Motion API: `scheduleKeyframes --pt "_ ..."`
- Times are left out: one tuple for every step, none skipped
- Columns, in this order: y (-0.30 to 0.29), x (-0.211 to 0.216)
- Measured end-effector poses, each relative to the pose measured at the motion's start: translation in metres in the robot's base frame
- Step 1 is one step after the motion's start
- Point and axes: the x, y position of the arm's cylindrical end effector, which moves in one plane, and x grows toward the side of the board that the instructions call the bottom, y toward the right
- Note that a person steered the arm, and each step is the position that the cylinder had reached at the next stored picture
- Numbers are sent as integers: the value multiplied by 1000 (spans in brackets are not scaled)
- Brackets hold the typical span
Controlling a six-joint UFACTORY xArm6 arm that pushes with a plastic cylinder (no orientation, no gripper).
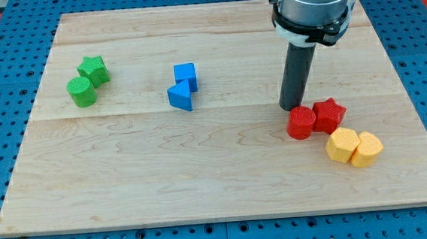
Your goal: Push the blue triangle into the blue cube
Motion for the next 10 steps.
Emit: scheduleKeyframes --pt "-34 0" --pt "-58 0" --pt "-67 0" --pt "-68 0" --pt "-90 0" --pt "-121 0" --pt "-179 1" --pt "-240 1" --pt "-195 -10" --pt "-161 -25"
